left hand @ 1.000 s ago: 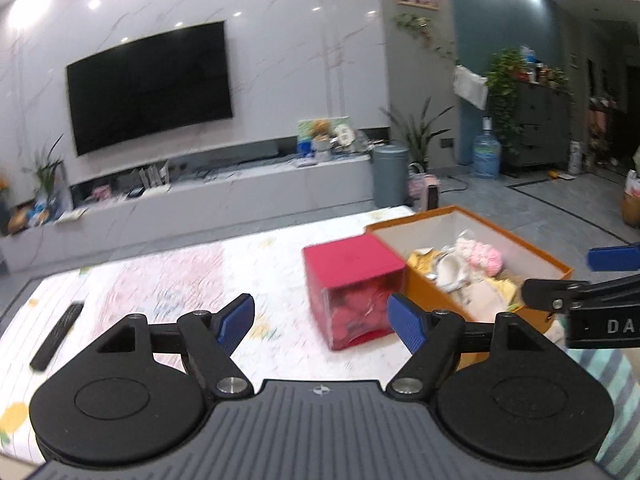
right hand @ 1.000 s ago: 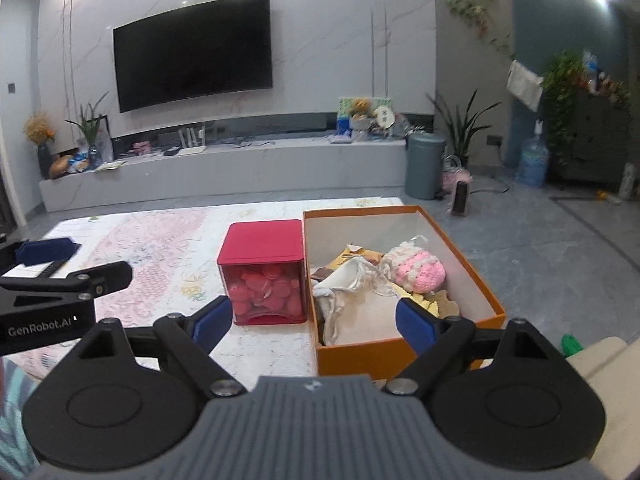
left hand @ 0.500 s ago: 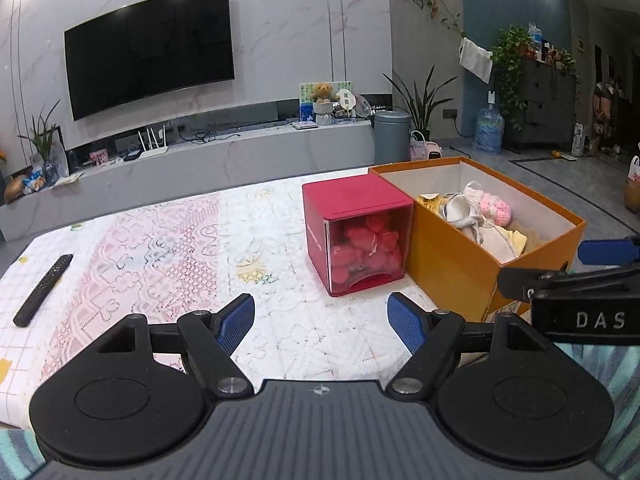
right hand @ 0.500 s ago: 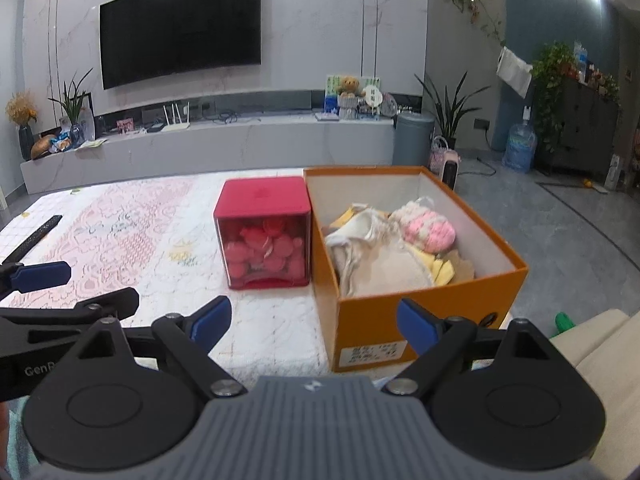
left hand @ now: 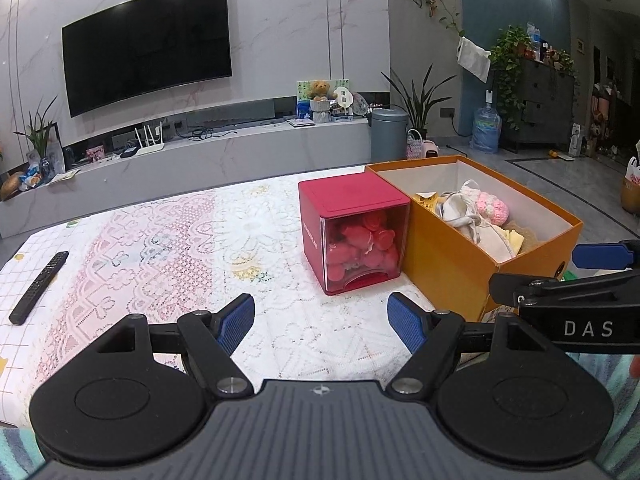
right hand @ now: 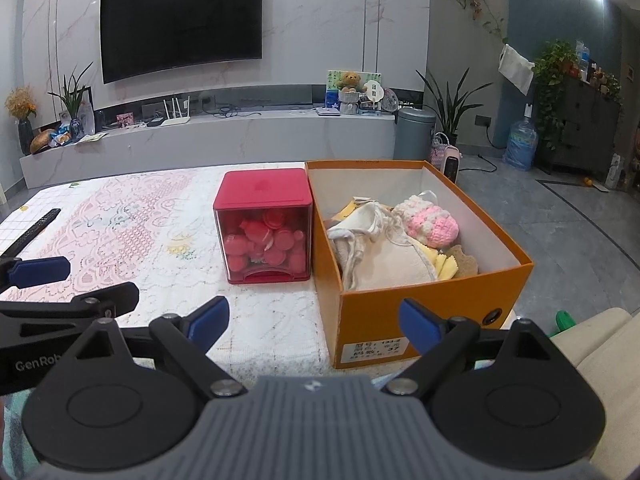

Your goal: Organize soft objects

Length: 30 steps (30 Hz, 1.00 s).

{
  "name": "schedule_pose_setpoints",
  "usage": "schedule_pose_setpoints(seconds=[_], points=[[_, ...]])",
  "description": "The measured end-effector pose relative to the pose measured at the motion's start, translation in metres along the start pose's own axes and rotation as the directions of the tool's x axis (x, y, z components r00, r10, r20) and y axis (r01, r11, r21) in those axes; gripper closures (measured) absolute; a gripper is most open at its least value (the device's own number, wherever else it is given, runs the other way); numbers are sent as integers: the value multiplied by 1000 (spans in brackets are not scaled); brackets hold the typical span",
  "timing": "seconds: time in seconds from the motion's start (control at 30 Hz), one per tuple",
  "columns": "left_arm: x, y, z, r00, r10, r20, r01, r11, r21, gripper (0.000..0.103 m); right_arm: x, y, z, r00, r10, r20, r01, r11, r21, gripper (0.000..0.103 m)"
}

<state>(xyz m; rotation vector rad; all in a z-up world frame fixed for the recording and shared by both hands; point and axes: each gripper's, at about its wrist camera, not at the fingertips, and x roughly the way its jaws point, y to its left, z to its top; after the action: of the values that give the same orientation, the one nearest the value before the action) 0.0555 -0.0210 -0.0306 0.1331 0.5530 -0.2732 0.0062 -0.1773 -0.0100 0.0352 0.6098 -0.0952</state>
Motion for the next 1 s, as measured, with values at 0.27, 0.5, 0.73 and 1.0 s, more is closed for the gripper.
schedule_pose_setpoints(seconds=[0.27, 0.5, 0.73, 1.0], points=[[1, -1, 1, 1000, 5, -6, -5, 1000, 4, 14, 1, -1, -1, 1000, 5, 3, -5, 1000, 0, 12], [1, -1, 2, 1000, 10, -10, -10, 1000, 7, 14, 3, -1, -2, 1000, 9, -8, -9, 1000, 3, 12], [1, -2, 2, 1000, 10, -12, -10, 1000, 7, 14, 3, -1, -2, 1000, 10, -8, -10, 1000, 4, 12], [1, -2, 2, 1000, 11, -15, -11, 1000, 5, 14, 4, -1, -3, 1000, 10, -11, -10, 1000, 4, 12]])
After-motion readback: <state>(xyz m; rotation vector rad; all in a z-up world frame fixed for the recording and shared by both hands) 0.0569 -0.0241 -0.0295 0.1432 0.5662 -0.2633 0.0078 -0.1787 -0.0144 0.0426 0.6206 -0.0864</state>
